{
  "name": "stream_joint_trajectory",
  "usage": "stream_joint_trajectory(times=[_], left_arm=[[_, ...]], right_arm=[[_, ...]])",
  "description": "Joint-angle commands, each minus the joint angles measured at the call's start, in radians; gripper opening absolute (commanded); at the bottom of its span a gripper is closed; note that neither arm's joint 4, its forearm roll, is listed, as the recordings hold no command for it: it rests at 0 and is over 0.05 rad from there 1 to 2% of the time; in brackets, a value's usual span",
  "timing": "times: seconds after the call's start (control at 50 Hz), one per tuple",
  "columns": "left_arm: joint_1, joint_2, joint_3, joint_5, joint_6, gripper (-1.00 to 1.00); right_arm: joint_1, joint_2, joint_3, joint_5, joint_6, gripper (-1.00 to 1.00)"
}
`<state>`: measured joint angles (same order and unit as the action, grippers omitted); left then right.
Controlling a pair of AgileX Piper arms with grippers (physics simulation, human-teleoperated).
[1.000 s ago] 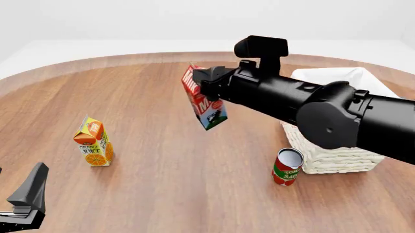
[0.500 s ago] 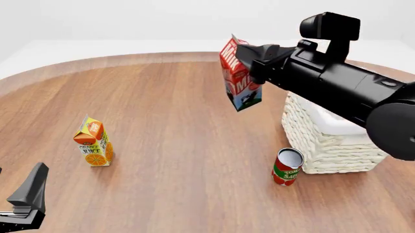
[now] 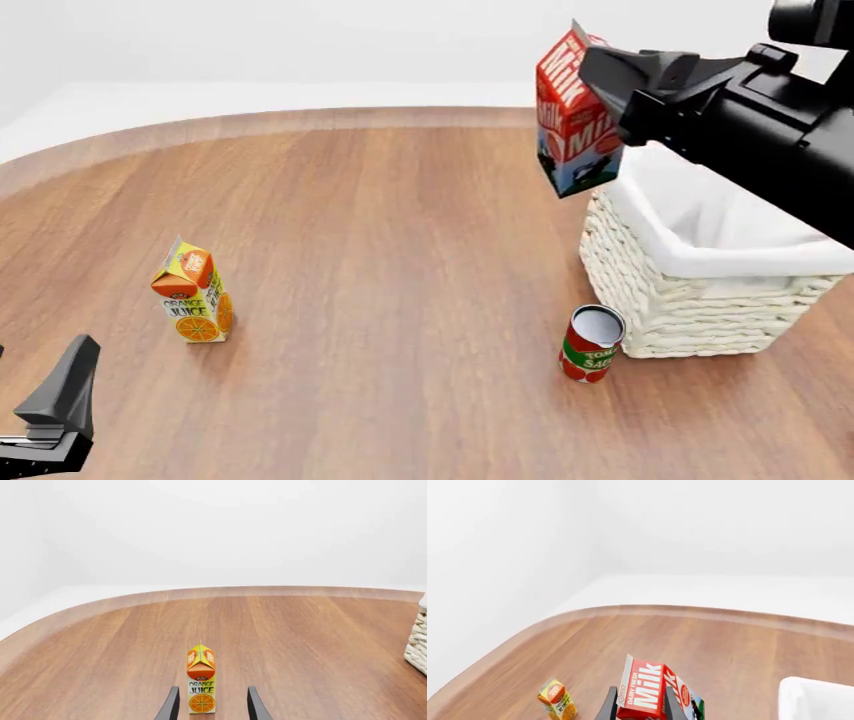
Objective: Pick the milk and place it in the basket.
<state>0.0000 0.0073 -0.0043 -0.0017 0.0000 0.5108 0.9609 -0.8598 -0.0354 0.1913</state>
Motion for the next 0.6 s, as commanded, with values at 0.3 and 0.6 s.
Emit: stream_joint_trajectory(times=[0.3, 0.6], left_arm=[[0.000, 0.000, 0.000, 0.000, 0.000, 1.00], [0.000, 0.000, 0.000, 0.000, 0.000, 1.00]], right_arm=[[-0.141, -0.113, 0.008, 0.013, -0.006, -1.00], [-0.233, -0.130, 0.049, -0.024, 0.008, -1.00]])
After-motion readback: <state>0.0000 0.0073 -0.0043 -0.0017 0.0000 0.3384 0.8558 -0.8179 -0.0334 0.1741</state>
